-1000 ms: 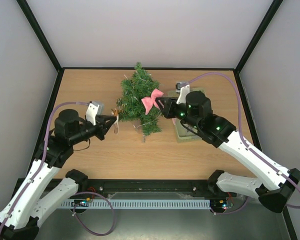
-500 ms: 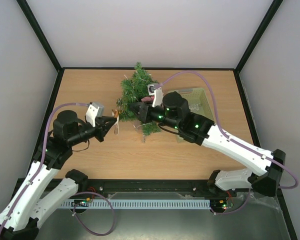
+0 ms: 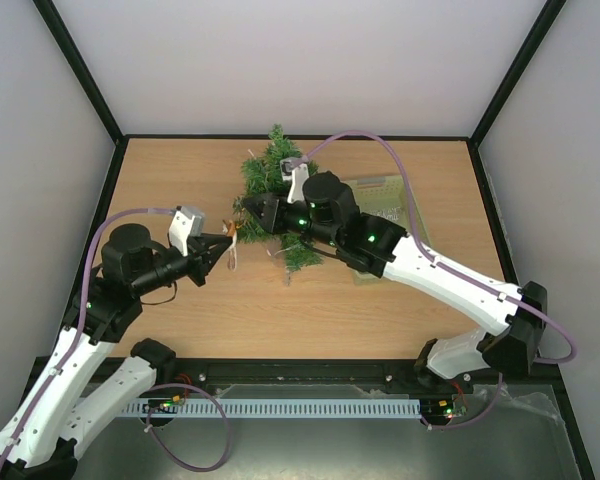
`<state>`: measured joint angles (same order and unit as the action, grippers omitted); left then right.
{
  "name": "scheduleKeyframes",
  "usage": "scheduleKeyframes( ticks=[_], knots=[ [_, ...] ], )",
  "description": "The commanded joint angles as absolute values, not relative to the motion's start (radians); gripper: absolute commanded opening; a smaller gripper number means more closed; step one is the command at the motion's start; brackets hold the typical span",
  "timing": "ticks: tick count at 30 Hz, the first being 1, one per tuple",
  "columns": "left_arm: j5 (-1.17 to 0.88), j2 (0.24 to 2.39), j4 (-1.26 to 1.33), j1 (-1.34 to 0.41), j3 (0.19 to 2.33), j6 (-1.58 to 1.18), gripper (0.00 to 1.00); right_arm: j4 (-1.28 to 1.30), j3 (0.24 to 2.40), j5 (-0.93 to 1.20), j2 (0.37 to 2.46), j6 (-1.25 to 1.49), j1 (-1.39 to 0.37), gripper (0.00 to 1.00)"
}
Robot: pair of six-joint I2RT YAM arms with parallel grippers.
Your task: Decorate the small christmas tree
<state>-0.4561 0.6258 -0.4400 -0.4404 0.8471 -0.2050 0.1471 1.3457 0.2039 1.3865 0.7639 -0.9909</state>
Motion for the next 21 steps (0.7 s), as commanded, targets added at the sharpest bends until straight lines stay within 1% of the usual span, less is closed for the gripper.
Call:
scheduleKeyframes(
  ticks=[1, 7, 16, 19, 21],
  knots=[
    [-0.473, 0.621, -0.428, -0.446, 0.838, -0.207, 0.02, 0.178, 1.396, 0.197, 1.414, 0.773, -0.997, 0.18],
    [-0.471, 0.620, -0.427, -0.446, 0.836, -0.208, 0.02, 0.254, 1.422, 0.147, 1.433, 0.769, -0.997, 0.19],
    [-0.472, 0.621, -0.418, -0.446, 0.829, -0.209, 0.02, 0.260, 1.431, 0.175, 1.450, 0.768, -0.997, 0.19],
    [-0.471, 0.620, -0.417, -0.446, 0.827, -0.208, 0.02, 0.258, 1.429, 0.180, 1.450, 0.766, -0.997, 0.15],
    [-0.471, 0.620, -0.416, -0.446, 0.827, -0.208, 0.02, 0.255, 1.427, 0.181, 1.448, 0.764, -0.998, 0.10]
  ],
)
